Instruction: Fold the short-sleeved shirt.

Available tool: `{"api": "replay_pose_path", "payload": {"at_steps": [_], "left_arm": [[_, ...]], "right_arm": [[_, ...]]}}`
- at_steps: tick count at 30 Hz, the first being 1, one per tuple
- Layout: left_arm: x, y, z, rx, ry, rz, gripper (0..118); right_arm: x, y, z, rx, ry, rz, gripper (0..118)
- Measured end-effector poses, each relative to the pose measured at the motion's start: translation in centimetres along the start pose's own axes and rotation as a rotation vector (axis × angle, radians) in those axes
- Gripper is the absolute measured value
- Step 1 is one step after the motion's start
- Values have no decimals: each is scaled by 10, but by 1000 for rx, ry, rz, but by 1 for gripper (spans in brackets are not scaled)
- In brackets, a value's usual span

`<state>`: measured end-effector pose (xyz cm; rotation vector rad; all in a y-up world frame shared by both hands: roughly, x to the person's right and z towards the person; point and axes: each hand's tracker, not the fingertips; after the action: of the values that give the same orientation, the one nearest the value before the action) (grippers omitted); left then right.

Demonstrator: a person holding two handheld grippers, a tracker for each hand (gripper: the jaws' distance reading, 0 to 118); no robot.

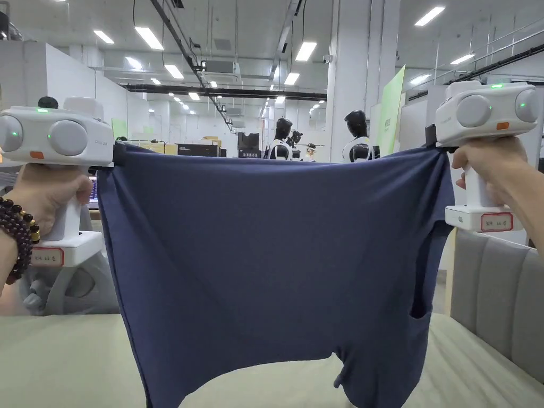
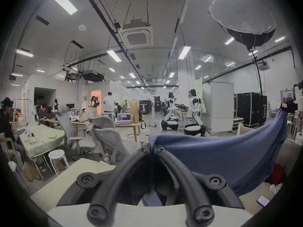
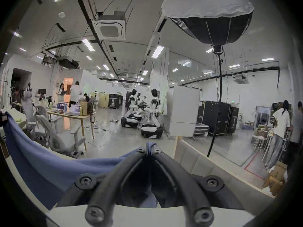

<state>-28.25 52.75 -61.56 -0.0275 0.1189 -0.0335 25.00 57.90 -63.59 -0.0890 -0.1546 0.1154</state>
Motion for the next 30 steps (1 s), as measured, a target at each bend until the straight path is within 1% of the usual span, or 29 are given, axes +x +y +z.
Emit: {"api": "replay_pose_path", "payload": {"at_steps": [3,7,9,11,14,16,18,20,21,22,24,26,27,28,29,30], "left_arm": [[1,-31,-6,-32,-10,10,3],[6,-83,-21,-130,-22,1,3],[7,-106,-25,-165,-24,10,3],[6,-118,-25,-180,-29,21,3],[6,-122,-10,-184,-37,14,3],[6,-123,4,-173,-45,5,3],[6,-128,25,-159,-51,-2,3],[5,-138,48,-167,-56,-9,3],[2,-145,62,-169,-56,0,3],[1,-153,77,-175,-80,9,3],[-3,-173,112,-191,-130,4,3],[-5,-196,149,-207,-139,-10,3],[-7,-210,170,-218,-157,-17,3],[-9,-223,188,-226,-166,-17,3],[-10,-238,208,-221,-161,-4,3],[-12,-254,227,-234,-163,25,3]], "right_arm": [[-5,-25,-12,-39,4,13,1],[-10,-69,-27,-114,37,-25,1],[-12,-89,-35,-159,42,-10,2],[-11,-102,-36,-177,46,-8,2],[-3,-111,-29,-194,53,-26,2],[2,-116,-14,-179,63,-38,2],[5,-125,12,-158,68,-24,2],[8,-140,40,-143,90,8,2],[10,-150,56,-138,92,8,2],[12,-160,72,-139,101,17,2],[19,-186,109,-152,128,22,2],[29,-215,139,-158,153,12,2],[34,-232,158,-162,174,20,2],[37,-248,173,-165,165,16,2],[41,-265,190,-188,185,34,2],[44,-282,208,-207,194,36,2]]}}
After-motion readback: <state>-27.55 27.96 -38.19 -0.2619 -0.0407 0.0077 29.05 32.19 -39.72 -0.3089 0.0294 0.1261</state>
